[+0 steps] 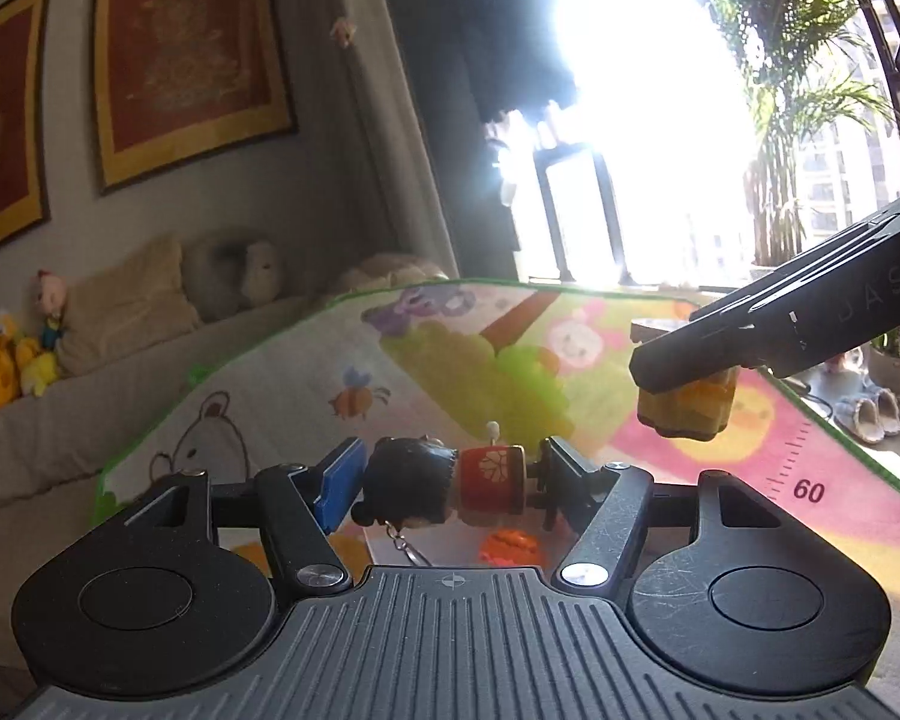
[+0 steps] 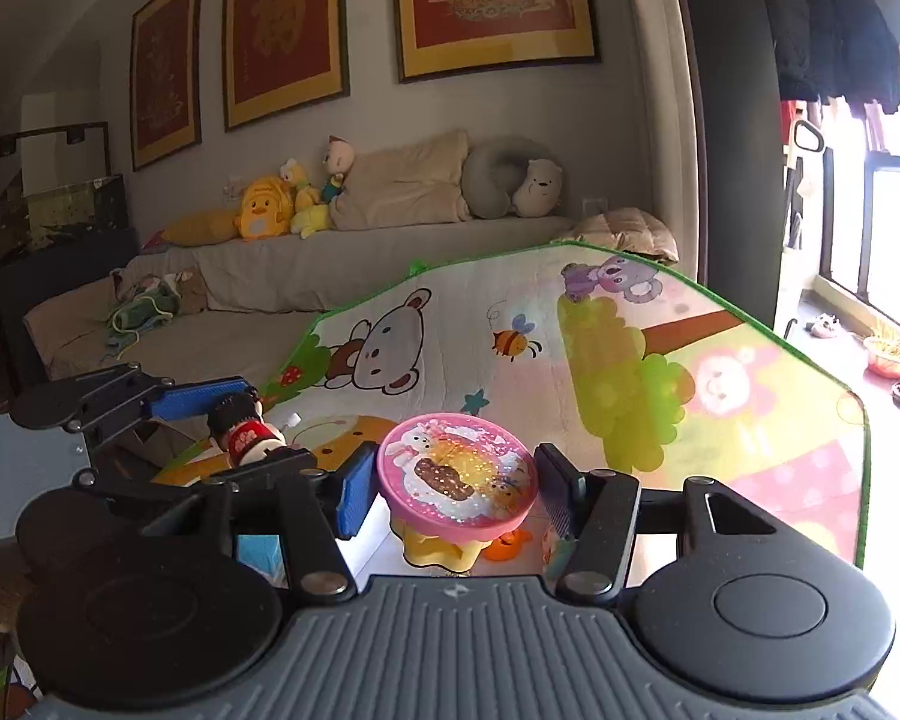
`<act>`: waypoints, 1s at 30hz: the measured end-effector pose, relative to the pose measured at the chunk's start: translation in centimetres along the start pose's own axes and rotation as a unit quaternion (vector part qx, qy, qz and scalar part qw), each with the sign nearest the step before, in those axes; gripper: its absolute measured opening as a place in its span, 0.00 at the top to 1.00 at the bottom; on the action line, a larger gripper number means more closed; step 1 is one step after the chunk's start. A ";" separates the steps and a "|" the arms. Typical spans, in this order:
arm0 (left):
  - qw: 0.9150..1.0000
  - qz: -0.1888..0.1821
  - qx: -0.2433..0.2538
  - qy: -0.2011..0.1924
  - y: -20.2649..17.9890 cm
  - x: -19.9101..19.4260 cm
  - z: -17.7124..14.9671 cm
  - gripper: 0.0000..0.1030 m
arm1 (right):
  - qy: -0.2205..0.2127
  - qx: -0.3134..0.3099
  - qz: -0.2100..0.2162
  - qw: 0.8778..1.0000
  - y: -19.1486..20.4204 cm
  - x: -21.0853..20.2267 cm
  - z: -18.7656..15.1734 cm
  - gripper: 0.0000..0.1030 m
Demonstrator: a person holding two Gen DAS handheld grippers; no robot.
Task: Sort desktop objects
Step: 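Drop the doll into the pink box while the right gripper drops the jar in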
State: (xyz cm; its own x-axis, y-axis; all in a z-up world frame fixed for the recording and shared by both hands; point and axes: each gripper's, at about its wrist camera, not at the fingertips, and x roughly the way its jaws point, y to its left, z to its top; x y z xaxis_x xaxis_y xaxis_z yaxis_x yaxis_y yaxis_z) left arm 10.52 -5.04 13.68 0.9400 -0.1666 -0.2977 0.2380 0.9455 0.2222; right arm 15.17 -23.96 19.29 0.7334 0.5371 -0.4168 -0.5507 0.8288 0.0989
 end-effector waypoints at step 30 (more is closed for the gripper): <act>0.956 0.157 -0.161 0.187 14.1 1.0 -16.2 0.04 | 0.234 -0.015 0.089 0.968 15.9 25.0 -2.0 0.27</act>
State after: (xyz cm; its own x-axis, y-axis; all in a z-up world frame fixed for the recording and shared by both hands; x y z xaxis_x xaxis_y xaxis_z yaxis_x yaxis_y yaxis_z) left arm 10.85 12.61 1.43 0.7855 0.1936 -0.5878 -0.1847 0.9799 0.0759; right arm 23.95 2.29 8.66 0.3692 0.5356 -0.7595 -0.6680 0.7211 0.1838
